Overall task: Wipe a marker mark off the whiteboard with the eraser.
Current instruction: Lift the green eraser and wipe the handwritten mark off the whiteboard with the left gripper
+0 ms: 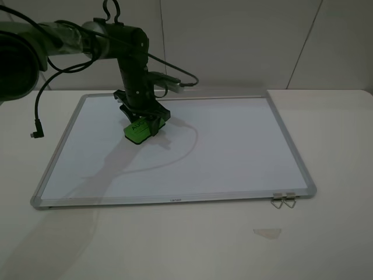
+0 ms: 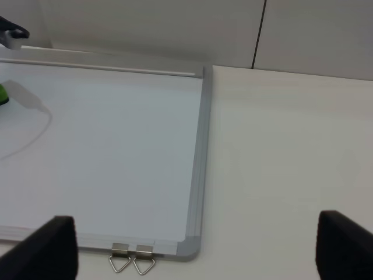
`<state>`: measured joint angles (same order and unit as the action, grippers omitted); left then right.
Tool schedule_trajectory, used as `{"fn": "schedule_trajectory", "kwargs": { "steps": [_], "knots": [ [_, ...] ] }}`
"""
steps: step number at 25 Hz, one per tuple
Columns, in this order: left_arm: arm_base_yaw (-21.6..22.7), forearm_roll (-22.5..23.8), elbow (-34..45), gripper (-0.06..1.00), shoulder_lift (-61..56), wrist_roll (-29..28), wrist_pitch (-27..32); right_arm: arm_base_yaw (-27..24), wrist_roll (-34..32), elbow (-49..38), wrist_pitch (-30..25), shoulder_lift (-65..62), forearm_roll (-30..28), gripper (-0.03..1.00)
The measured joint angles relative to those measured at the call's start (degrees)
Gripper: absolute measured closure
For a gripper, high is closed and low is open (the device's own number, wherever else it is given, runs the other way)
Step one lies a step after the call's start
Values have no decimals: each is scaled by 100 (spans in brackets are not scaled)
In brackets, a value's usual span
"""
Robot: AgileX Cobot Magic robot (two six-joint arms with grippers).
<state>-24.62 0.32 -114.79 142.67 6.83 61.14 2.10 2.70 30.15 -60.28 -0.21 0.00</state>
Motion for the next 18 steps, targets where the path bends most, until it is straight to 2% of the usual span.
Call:
{"fn": "schedule_trajectory", "kwargs": {
  "steps": [6,10,14,18],
  "knots": [
    [36,273,-19,34,5,-275,-19,0,0,0,0,0,0,15],
    [313,483,-30,34,5,-455,-72,0,0,0,0,0,0,15],
    [687,490,-32,34,5,-610,-70,0,0,0,0,0,0,15],
    [865,301,-32,34,5,-621,-52,0,0,0,0,0,0,15]
  ]
}}
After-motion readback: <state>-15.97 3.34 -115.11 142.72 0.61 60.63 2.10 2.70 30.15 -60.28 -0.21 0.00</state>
